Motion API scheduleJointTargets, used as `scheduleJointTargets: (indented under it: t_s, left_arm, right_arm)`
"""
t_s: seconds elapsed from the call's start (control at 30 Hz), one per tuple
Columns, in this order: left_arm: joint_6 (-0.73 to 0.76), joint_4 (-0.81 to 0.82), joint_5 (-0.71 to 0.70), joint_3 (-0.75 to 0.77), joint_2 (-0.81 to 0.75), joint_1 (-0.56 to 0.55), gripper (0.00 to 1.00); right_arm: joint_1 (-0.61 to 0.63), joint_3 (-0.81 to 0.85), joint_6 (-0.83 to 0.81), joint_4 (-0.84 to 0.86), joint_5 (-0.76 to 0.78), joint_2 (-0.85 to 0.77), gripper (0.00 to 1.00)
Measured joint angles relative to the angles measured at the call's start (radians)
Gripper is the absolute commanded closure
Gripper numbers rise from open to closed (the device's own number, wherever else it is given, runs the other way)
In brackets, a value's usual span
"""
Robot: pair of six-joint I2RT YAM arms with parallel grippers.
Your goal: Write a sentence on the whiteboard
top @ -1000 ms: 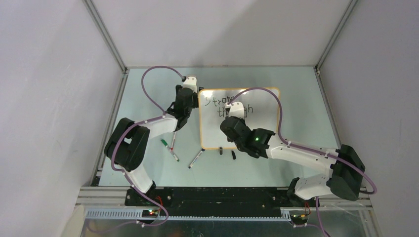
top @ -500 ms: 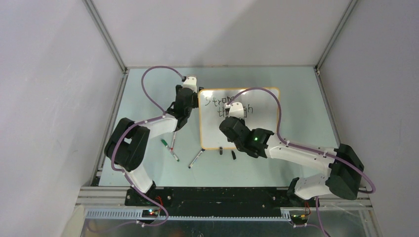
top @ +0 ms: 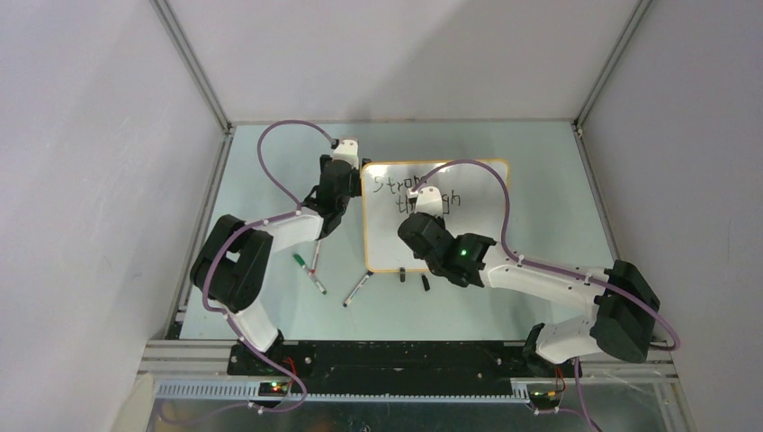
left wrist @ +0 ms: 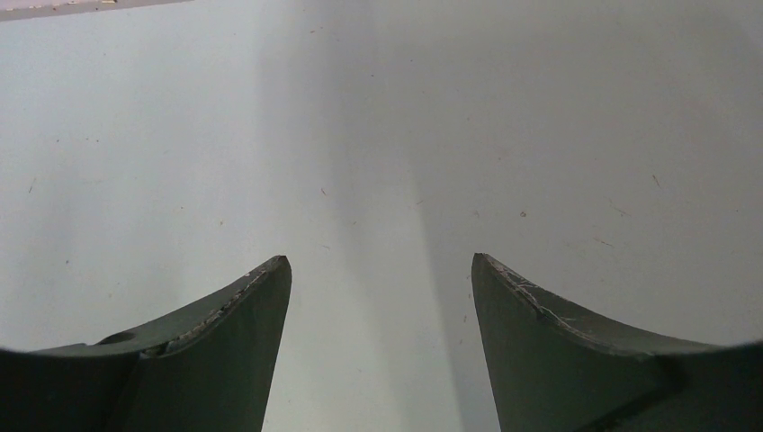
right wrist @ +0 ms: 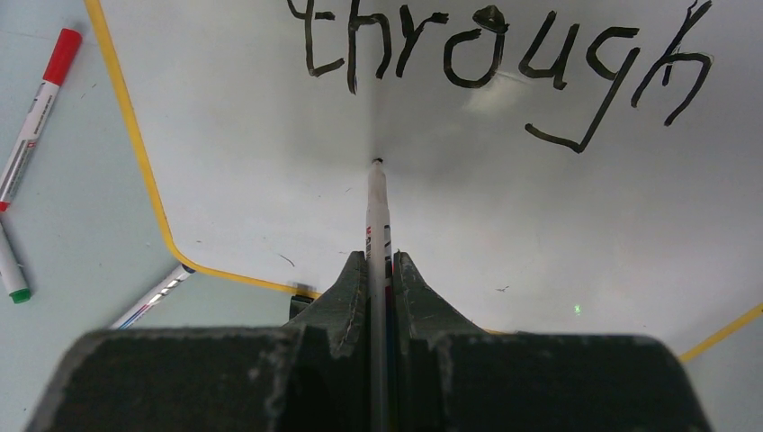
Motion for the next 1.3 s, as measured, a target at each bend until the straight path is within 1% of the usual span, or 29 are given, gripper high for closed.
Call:
scheduleJointTargets:
  t_s: [0.83,1.3]
  left_arm:
    - [0.0,0.0,0.0,0.0,0.0,0.002,0.2]
    - [0.0,0.0,0.0,0.0,0.0,0.002,0.2]
  right_arm:
    - [-0.009,0.026,-0.002,-0.01,-0.058,0.019,1.0]
    - [-0.009,0.029,0.008,-0.068,-0.057,0.019,1.0]
